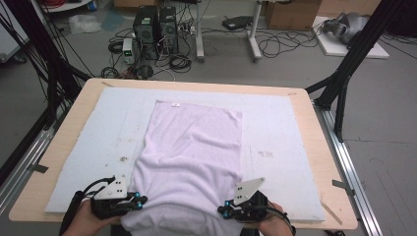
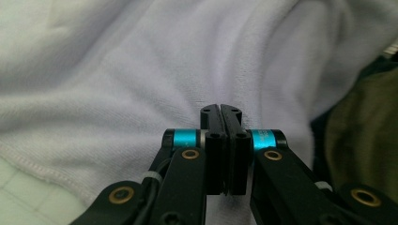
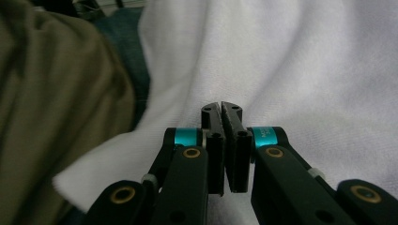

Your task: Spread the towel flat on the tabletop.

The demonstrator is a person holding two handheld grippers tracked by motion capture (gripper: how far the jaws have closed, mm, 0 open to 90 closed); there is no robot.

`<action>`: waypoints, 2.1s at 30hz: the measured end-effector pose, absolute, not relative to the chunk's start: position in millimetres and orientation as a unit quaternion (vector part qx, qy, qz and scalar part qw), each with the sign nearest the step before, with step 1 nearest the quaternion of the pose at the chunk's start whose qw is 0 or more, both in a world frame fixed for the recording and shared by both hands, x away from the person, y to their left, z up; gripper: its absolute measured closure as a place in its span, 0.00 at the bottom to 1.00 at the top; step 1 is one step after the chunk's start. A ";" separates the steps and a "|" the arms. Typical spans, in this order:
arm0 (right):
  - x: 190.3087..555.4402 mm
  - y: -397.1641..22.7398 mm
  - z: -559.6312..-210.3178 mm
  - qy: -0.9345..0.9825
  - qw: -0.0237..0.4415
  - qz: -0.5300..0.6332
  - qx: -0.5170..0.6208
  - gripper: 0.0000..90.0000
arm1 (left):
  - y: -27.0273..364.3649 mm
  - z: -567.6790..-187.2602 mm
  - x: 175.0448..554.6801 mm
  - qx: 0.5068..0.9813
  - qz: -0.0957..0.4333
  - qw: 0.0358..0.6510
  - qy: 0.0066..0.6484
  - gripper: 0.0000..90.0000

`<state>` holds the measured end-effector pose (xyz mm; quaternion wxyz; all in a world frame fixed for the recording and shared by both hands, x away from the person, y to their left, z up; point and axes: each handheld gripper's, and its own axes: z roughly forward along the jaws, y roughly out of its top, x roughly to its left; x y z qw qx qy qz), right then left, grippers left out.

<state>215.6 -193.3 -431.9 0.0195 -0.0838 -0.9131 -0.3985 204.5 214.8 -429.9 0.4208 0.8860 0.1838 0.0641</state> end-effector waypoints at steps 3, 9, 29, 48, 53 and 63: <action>208.8 -194.3 -425.0 -0.913 0.008 -0.400 -0.083 0.90 | 216.3 -426.1 203.5 0.880 0.079 0.426 0.194 0.82; 231.8 -195.4 -425.3 -0.905 -0.015 -0.407 -0.125 0.73 | 217.2 -436.1 225.0 0.884 0.083 0.405 0.219 0.71; 260.8 -209.0 -420.7 -0.910 -0.065 -0.377 -0.158 0.76 | 239.8 -422.5 242.1 0.865 0.112 0.422 0.249 0.75; 348.5 -219.8 -424.6 -0.902 -0.131 -0.332 -0.242 0.98 | 225.0 -433.2 302.7 0.846 0.164 0.395 0.318 0.99; 365.6 -226.9 -423.4 -0.888 -0.163 -0.331 -0.275 0.98 | 225.6 -429.8 326.6 0.822 0.195 0.404 0.351 0.99; 367.8 -237.9 -422.3 -0.866 -0.164 -0.368 -0.297 0.83 | 231.6 -432.8 332.8 0.813 0.189 0.414 0.363 0.83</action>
